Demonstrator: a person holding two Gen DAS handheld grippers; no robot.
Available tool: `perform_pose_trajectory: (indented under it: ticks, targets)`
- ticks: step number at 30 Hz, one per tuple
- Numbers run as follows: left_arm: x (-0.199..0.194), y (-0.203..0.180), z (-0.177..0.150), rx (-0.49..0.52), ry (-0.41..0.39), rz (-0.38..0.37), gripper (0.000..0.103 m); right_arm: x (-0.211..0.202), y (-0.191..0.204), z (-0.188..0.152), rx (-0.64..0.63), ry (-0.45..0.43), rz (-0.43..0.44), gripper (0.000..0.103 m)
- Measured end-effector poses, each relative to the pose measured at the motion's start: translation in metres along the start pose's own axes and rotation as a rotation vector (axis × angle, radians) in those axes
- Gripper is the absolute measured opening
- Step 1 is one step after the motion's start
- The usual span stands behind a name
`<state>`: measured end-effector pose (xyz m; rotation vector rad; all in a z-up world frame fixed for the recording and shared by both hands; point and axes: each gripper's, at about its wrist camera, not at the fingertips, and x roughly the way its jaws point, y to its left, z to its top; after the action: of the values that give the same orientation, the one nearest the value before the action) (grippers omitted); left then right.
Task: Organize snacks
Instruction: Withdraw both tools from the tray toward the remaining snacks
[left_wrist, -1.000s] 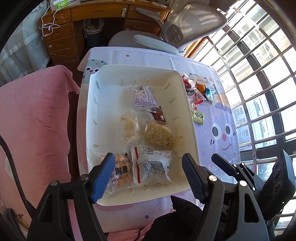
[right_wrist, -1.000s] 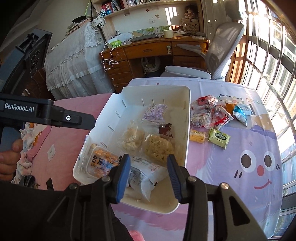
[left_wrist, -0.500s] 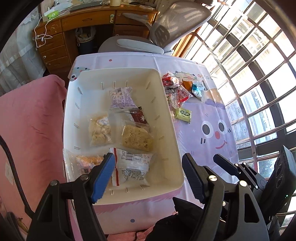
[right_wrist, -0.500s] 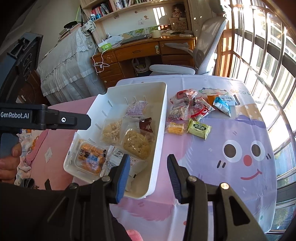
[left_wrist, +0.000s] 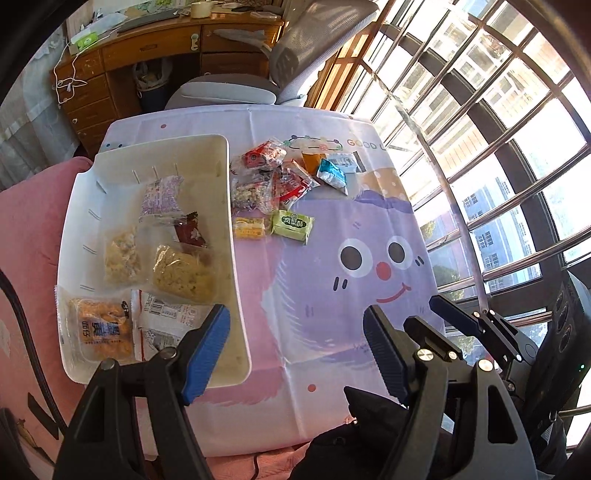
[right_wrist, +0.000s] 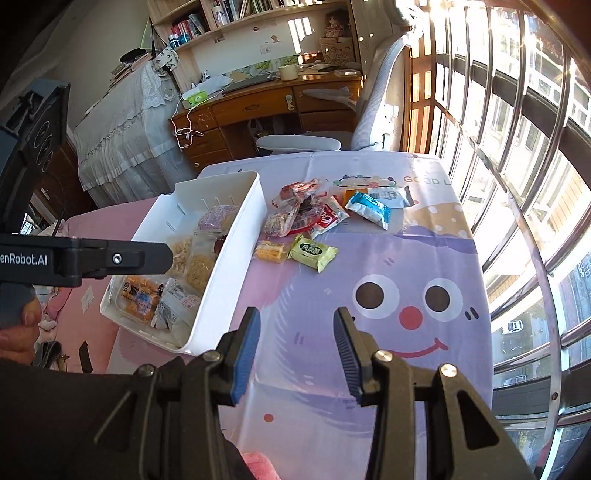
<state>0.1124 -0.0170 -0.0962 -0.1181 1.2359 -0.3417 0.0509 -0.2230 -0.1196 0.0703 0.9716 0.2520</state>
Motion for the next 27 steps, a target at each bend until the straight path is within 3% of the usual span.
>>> perform_pose_trajectory:
  ticks: [16, 27]
  targets:
    - [0.033, -0.061, -0.005, -0.223, -0.059, 0.076, 0.077, -0.010, -0.089, 0.016, -0.168, -0.009, 0.022, 0.042]
    - [0.068, -0.060, 0.011, -0.388, -0.044, 0.116, 0.081, 0.016, -0.102, 0.047, -0.260, -0.062, 0.006, 0.049]
